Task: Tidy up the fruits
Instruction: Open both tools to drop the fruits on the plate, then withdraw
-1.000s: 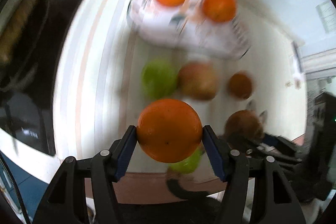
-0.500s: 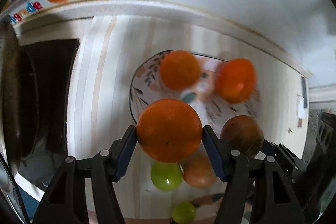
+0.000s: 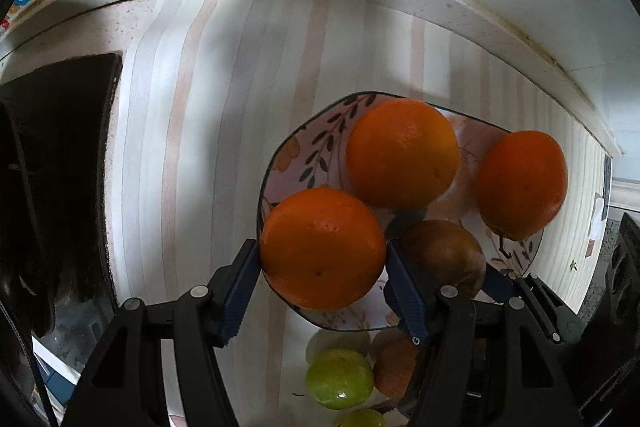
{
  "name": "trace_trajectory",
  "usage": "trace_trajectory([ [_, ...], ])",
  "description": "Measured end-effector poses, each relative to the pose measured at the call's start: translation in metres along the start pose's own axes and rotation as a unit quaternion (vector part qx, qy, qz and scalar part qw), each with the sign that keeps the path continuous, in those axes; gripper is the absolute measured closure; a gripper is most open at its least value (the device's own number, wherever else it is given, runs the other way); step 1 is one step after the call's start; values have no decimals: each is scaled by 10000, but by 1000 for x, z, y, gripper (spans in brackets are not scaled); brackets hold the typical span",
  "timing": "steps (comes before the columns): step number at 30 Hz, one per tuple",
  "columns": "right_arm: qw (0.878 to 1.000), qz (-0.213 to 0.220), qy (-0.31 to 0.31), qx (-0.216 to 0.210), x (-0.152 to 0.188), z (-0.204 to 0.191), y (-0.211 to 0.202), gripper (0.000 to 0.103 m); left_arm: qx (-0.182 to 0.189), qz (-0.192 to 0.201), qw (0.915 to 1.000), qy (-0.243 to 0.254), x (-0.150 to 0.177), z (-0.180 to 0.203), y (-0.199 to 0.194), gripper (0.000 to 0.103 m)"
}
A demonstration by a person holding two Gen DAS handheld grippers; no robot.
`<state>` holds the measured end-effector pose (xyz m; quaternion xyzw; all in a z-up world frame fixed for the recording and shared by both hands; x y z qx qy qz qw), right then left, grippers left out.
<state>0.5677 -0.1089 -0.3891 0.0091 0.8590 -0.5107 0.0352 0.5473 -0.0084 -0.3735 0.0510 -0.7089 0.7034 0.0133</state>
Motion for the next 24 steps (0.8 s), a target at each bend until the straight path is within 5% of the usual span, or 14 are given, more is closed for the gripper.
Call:
trace_trajectory([
  [2, 9999, -18, 28, -118, 3, 3, -4, 22, 17, 98, 9999, -23, -1, -2, -3, 36],
  [4, 9999, -32, 53, -119, 4, 3, -10, 10, -28, 281, 9996, -55, -7, -3, -8, 14],
  [5, 9999, -35, 69, -123, 6, 2, -14, 9, -30, 368, 9993, -55, -6, -5, -14, 13],
  [24, 9927, 768, 191, 910, 69, 10, -120, 9, -628, 1582, 9853, -157, 70, -35, -101, 12],
])
Point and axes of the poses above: each gripper's, at about its wrist camera, not at the fingertips, and y roughly the way its jaws point, z to its right, x to its underside, the point moved 7 cm from there along y, roughly the way its jaws point, and after that the axes turned 11 degrees about -x, right-handed, at the moved point
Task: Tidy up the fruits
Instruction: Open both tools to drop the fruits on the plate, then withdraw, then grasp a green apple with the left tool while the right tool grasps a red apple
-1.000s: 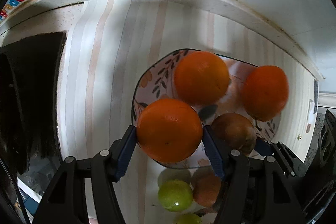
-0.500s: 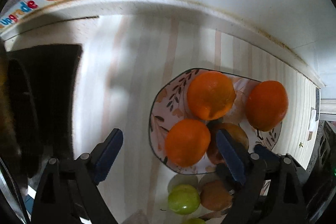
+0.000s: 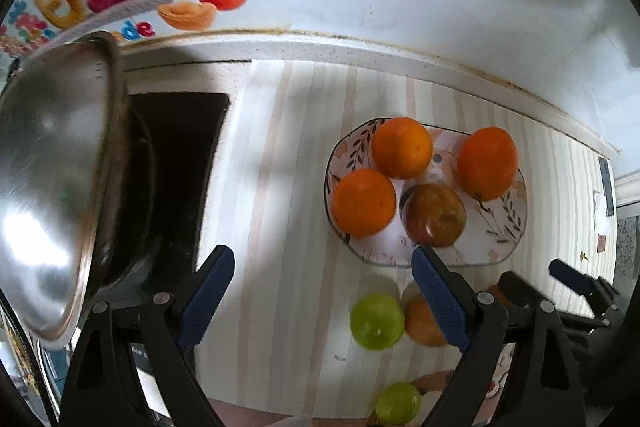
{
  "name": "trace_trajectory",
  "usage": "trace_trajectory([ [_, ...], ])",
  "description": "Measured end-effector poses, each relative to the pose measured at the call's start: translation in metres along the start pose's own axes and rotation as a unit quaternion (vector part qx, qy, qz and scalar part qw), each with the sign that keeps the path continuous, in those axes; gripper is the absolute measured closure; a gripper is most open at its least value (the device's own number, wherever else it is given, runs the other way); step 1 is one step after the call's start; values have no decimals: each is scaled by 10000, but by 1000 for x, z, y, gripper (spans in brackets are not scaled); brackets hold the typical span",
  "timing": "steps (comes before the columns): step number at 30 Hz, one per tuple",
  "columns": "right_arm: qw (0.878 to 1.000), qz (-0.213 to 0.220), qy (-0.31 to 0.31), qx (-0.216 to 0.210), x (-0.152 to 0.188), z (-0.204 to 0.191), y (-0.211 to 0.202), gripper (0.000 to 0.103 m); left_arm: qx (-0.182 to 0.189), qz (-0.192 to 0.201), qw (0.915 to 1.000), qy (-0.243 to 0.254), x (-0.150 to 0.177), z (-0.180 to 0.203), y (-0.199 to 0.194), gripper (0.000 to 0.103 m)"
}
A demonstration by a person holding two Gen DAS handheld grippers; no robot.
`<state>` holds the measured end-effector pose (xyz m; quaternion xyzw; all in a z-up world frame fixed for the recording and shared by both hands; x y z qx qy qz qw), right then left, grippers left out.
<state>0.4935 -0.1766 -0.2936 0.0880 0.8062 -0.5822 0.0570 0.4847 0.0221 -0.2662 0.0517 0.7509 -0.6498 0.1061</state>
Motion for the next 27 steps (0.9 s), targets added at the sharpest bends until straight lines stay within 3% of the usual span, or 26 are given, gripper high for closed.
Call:
trace_trajectory([
  [14, 9972, 691, -103, 251, 43, -6, -82, 9, 180, 555, 9979, 292, 52, 8, -69, 12],
  [27, 9924, 1174, -278, 241, 74, -24, -142, 9, 244, 968, 9945, 327, 73, 11, -114, 12],
])
Point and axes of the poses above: each gripper's, at about its wrist camera, not at the fingertips, and y roughly the way its jaws point, z to its right, x to its underside, the point moved 7 cm from there along y, roughly the way its jaws point, and after that the axes turned 11 degrees about -x, right-handed, at the moved point
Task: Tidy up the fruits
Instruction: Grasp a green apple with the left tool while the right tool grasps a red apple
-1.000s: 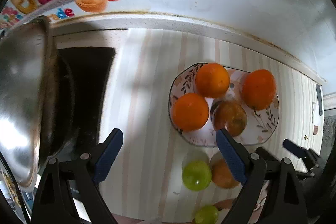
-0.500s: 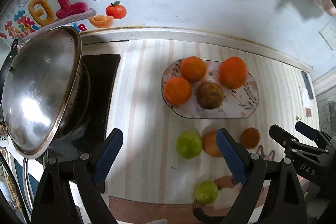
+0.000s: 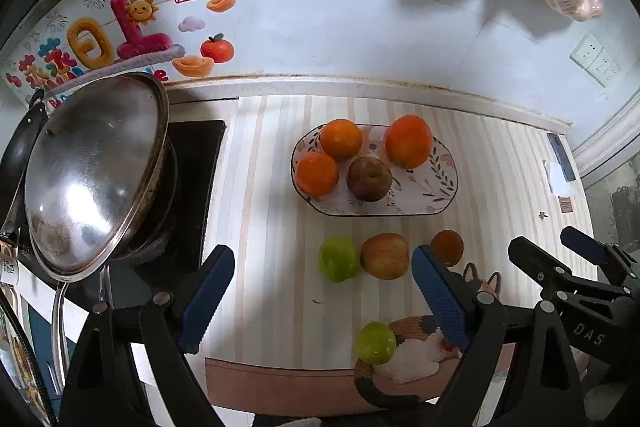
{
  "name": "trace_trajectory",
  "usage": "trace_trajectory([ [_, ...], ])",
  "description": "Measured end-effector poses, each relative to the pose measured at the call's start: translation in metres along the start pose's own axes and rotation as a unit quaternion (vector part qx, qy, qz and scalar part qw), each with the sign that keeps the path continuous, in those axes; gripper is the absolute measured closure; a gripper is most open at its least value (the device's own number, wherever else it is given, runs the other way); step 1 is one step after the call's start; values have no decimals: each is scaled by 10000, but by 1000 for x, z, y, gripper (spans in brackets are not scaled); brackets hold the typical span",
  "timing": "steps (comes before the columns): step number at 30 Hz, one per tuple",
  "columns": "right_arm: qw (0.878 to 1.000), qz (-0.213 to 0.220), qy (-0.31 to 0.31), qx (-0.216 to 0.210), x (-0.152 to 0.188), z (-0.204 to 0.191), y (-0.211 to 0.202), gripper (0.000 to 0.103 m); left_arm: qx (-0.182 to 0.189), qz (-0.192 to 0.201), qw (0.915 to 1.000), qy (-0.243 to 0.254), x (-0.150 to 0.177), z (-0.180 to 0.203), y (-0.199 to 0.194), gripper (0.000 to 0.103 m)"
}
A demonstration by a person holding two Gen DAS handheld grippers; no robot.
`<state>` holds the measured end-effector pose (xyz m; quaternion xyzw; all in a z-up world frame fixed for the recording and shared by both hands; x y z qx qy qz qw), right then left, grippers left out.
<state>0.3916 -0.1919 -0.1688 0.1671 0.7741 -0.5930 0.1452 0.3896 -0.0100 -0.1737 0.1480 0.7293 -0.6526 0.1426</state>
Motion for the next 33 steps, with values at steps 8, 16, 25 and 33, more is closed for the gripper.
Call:
trace_trajectory([
  [8, 9997, 28, 92, -228, 2, -1, 4, 9, -15, 53, 9999, -118, 0, 1, 8, 12],
  [16, 9912, -830, 408, -946, 19, -1, 97, 9, -516, -340, 9979, -198, 8, -13, 65, 5],
  [25, 9558, -1691, 1563, -1827, 47, 11, 220, 23, -347, -1494, 9865, -570, 45, -22, 138, 5],
  [33, 9641, -1807, 1214, -1518, 61, 23, 230, 31, 31, -2105, 9756, -623, 54, 1, 170, 5],
])
Point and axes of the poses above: each gripper's, at about its wrist camera, not at the fingertips, and y roughly the way its jaws point, z to its right, x to its underside, the point moved 7 cm from there along y, roughly the way its jaws point, and after that the axes turned 11 degrees about -x, right-handed, at the moved point
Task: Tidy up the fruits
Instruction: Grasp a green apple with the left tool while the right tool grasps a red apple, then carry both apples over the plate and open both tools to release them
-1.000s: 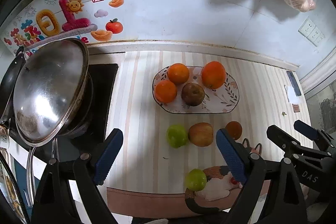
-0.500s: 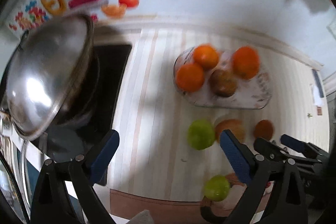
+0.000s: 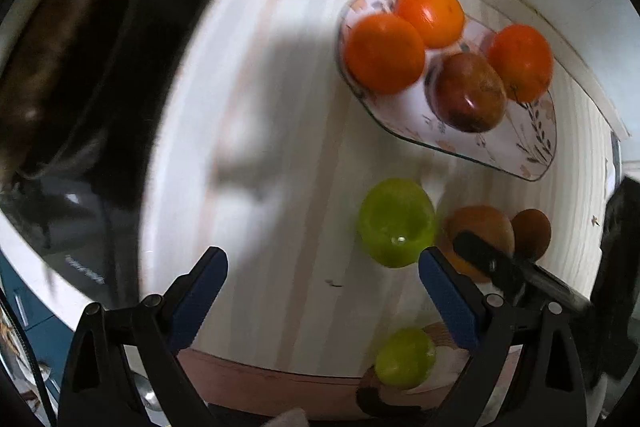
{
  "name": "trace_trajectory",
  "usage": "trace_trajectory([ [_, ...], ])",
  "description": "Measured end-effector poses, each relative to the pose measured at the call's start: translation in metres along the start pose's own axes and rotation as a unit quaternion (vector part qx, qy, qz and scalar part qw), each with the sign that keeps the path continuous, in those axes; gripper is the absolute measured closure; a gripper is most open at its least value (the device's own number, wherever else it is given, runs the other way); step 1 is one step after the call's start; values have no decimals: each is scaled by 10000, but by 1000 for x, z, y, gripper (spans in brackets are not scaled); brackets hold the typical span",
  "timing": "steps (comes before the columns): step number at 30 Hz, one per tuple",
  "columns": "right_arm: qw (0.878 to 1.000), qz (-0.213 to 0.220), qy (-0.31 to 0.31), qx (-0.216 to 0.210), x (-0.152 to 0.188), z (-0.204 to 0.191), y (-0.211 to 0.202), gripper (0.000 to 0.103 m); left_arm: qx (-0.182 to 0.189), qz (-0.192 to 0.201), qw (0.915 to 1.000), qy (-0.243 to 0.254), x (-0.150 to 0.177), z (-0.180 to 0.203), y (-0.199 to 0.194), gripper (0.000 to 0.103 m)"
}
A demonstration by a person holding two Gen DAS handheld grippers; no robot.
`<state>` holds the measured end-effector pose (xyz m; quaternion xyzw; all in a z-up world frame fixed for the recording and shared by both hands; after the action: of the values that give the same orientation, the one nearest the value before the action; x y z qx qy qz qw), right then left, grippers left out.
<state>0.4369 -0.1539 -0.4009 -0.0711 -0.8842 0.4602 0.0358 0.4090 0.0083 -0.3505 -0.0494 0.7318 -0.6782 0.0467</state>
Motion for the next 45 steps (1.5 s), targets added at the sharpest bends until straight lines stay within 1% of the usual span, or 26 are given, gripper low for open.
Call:
trace_trajectory([
  [4, 9995, 9, -77, 322, 16, 18, -16, 31, 185, -257, 9994, 119, -5, 22, 17, 5],
  [6, 9993, 12, -22, 369, 21, 26, -19, 31, 245, -314, 9989, 246, -7, 35, 25, 5],
  [7, 9993, 9, 36, 378, 23, 30, -19, 31, 252, -312, 9987, 308, -8, 40, 29, 9],
  [8, 9994, 34, 76, 323, 24, 31, -20, 31, 254, -301, 9986, 358, -10, 45, 31, 12],
  [9, 9995, 56, 126, 294, 26, 33, -20, 31, 242, -294, 9984, 409, -10, 50, 35, 26],
  [10, 9994, 83, 164, 283, 26, 34, -21, 31, 294, -287, 9981, 460, -10, 54, 37, 35],
  [11, 9994, 108, 175, 287, 27, 34, -23, 31, 405, -279, 9975, 502, -10, 59, 38, 40],
  [12, 9993, 129, 175, 308, 27, 34, -23, 31, 485, -265, 9970, 543, -9, 64, 37, 49],
  [14, 9991, 137, 141, 368, 28, 32, -23, 30, 256, -129, 9971, 707, -6, 70, 34, 48],
  [17, 9989, 106, 123, 439, 28, 31, -24, 30, 168, -3, 9963, 838, 0, 75, 33, 49],
  [21, 9986, 56, 99, 517, 25, 22, -18, 30, 143, 23, 9965, 827, 3, 79, 32, 49],
  [24, 9985, 106, 72, 541, 22, 18, -16, 30, 127, 58, 9966, 817, 7, 80, 32, 49],
  [28, 9979, 221, -60, 600, 21, 12, -15, 31, 76, 115, 9964, 837, 4, 64, 32, 49],
  [31, 9980, 271, -62, 575, 21, 10, -14, 31, 103, 178, 9959, 880, 6, 67, 24, 49],
  [34, 9980, 338, -119, 516, 17, 5, -18, 31, 208, 289, 9950, 932, 5, 68, 4, 49],
  [36, 9978, 428, -181, 472, 14, 4, -28, 31, 373, 389, 9941, 939, -1, 70, -16, 49],
  [38, 9972, 590, -247, 381, 7, -2, -41, 31, 537, 576, 9923, 960, -11, 76, -42, 49],
  [39, 9967, 693, -266, 317, 2, -6, -49, 31, 642, 702, 9904, 999, -21, 81, -59, 49],
  [41, 9957, 856, -297, 214, -10, -14, -63, 31, 738, 808, 9882, 1068, -42, 89, -78, 49],
  [43, 9943, 1012, -308, 162, -27, -19, -75, 31, 760, 885, 9860, 1190, -69, 102, -93, 49],
  [45, 9932, 1111, -298, 189, -46, -17, -83, 31, 621, 951, 9851, 1292, -98, 111, -96, 48],
])
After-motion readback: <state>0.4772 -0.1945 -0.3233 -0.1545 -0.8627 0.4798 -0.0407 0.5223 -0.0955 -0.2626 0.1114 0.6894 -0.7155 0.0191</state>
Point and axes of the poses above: each gripper's, at about its wrist camera, not at the fingertips, and y roughly the way its jaws point, z to its right, x to its underside, the point moved 7 cm from there along y, roughly the way its jaws point, and after that the axes turned 11 degrees about -x, right-handed, at the moved point
